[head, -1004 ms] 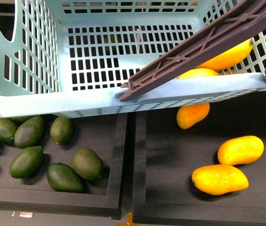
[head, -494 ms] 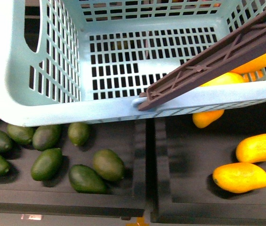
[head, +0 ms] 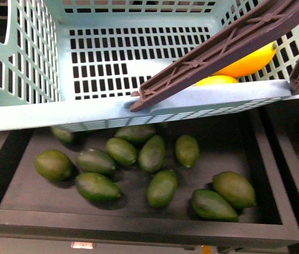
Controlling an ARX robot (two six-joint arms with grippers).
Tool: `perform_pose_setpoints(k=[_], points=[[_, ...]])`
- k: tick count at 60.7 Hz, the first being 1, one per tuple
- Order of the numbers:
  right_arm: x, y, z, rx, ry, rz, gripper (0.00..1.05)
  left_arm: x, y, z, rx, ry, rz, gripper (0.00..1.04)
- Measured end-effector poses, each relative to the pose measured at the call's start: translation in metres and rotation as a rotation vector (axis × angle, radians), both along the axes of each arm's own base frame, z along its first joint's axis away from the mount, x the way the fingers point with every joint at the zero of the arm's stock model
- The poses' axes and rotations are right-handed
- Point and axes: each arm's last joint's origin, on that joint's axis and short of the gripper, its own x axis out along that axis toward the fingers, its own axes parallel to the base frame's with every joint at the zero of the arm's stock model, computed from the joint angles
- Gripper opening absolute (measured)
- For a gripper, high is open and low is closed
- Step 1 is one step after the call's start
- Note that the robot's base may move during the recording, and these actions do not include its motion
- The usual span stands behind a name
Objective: Pick lemon and mango into basket
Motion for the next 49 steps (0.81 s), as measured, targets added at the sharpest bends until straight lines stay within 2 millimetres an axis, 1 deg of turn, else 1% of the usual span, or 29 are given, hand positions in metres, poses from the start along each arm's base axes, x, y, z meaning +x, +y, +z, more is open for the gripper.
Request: perform_pose_setpoints(k=[39, 49], points=[[0.0001, 0.0002, -0.0001, -0.002, 0.002, 0.007, 0.96, -0.0003, -0.0003, 0.0, -0.005, 0.003, -0.01, 0.06], [0.0, -0.0001, -0.0001, -0.002, 0.001, 0.005, 0.96, 0.0037, 0.0061, 0.0007, 0.005, -0.006, 0.031, 0.06]])
